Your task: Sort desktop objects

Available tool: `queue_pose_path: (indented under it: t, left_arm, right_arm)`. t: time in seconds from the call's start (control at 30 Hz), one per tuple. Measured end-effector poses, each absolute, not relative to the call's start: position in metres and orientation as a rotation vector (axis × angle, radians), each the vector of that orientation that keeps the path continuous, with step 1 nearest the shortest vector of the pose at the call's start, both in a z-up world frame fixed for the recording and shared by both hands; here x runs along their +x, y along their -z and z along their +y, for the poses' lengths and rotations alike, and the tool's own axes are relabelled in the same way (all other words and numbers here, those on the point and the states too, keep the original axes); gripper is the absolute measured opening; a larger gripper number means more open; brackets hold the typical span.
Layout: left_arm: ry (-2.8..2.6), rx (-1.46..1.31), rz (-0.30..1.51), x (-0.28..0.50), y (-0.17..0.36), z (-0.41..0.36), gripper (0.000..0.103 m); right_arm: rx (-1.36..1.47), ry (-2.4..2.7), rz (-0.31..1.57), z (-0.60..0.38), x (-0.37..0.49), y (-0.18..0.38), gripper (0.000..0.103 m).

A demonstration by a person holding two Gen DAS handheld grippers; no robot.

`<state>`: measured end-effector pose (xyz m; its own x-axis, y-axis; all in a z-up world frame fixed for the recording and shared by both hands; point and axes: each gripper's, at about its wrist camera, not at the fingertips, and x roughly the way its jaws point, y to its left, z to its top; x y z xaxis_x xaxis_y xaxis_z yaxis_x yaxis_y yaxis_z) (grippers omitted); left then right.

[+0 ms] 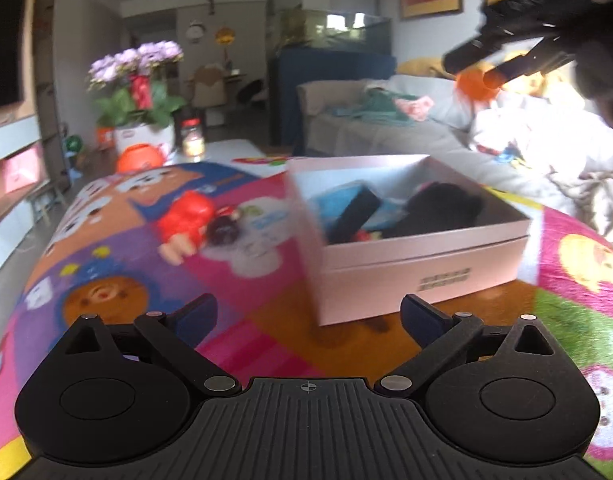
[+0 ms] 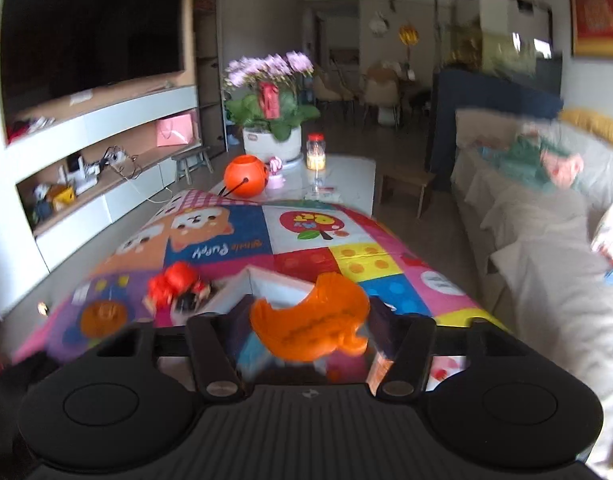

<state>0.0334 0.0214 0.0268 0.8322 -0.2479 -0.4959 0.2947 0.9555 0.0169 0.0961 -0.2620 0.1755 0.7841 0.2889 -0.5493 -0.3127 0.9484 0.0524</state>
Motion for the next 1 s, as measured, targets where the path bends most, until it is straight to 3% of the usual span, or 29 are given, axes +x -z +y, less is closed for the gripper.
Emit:
queue_pose_path:
  t: [0.37, 0.5, 0.57, 0.6, 0.7, 0.83, 0.9, 1.0]
  left_arm:
    - [0.128, -0.151, 0.525, 0.043, -0.014, 0.082, 0.103]
    - [0.128, -0.193, 0.52, 0.041, -0.014, 0.089, 0.103]
    - [0.14, -0.187, 0.515, 0.038, -0.014, 0.089, 0.103]
    - [0.143, -0.184, 0.512, 0.037, -0.014, 0.087, 0.103]
    - [0.144, -0.185, 0.502, 0.035, -0.014, 0.086, 0.103]
    - [0.143, -0.209, 0.51, 0.037, -0.013, 0.089, 0.103]
    - [0.143, -0.215, 0.511, 0.036, -0.014, 0.089, 0.103]
    - [0.149, -0.2, 0.515, 0.034, -0.015, 0.087, 0.103]
  right_arm:
    - [-0.012, -0.38, 0.766, -0.178, 0.177, -0.142, 0.082]
    - [-0.089, -0.458, 0.86, -0.104, 0.208, -0.118, 0.066]
    - [-0.042, -0.475, 0.95, -0.078, 0.228, -0.103, 0.066]
    - [-0.004, -0.478, 0.997, -0.068, 0.238, -0.095, 0.067]
    - [0.086, -0.429, 1.077, -0.048, 0.262, -0.074, 0.093]
    - [0.042, -0.362, 1.089, -0.023, 0.277, -0.057, 0.103]
    - [-0.039, -0.327, 1.082, -0.011, 0.276, -0.052, 0.103]
    - [-0.163, -0.387, 1.089, 0.003, 0.265, -0.044, 0.088]
